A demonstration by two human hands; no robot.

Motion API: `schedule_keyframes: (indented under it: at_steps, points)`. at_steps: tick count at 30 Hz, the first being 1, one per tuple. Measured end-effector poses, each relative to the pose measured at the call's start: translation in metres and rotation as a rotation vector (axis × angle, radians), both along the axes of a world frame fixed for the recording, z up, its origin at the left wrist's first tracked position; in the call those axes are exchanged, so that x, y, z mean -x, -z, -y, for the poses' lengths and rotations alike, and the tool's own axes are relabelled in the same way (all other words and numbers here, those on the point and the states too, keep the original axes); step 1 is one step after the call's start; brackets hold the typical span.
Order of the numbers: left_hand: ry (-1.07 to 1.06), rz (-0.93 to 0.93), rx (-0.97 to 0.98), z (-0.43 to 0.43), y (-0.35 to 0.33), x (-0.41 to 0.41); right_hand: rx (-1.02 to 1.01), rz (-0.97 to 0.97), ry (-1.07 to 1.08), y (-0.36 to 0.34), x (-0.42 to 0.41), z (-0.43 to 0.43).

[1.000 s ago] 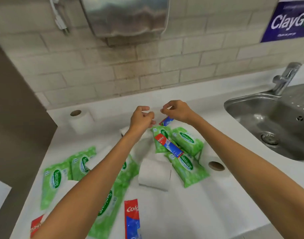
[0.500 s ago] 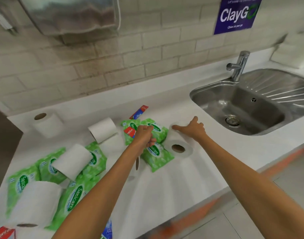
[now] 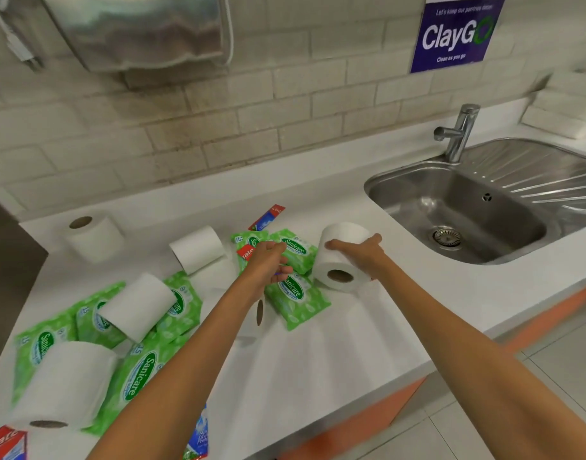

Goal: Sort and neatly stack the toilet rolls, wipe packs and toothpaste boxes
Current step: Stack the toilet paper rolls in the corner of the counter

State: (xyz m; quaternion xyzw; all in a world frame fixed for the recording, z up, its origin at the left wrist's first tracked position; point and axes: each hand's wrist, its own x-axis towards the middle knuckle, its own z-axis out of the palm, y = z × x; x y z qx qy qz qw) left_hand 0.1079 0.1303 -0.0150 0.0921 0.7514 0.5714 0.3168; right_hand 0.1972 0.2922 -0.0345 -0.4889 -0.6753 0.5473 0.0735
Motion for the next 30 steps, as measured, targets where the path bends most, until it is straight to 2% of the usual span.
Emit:
schedule_keyframes:
  at_steps: [4,11,16,24,30]
  points:
    - [-0.070,-0.037,-0.054,0.012,-0.012,0.014,-0.111,-0.147,-0.012,-0.029,0.025,0.006]
    - [-0.251,-0.148,-0.149,0.058,-0.045,0.048,-0.093,-0.376,-0.161,-0.060,0.093,0.049]
    - [-0.405,-0.230,-0.111,0.107,-0.047,0.078,-0.087,-0.403,-0.286,-0.068,0.144,0.095]
    - [-0.575,-0.219,-0.051,0.172,-0.036,0.128,-0.138,-0.437,-0.427,-0.062,0.225,0.158]
    - [-0.526,-0.239,0.077,0.204,-0.019,0.160,-0.225,-0.394,-0.567,-0.043,0.287,0.192]
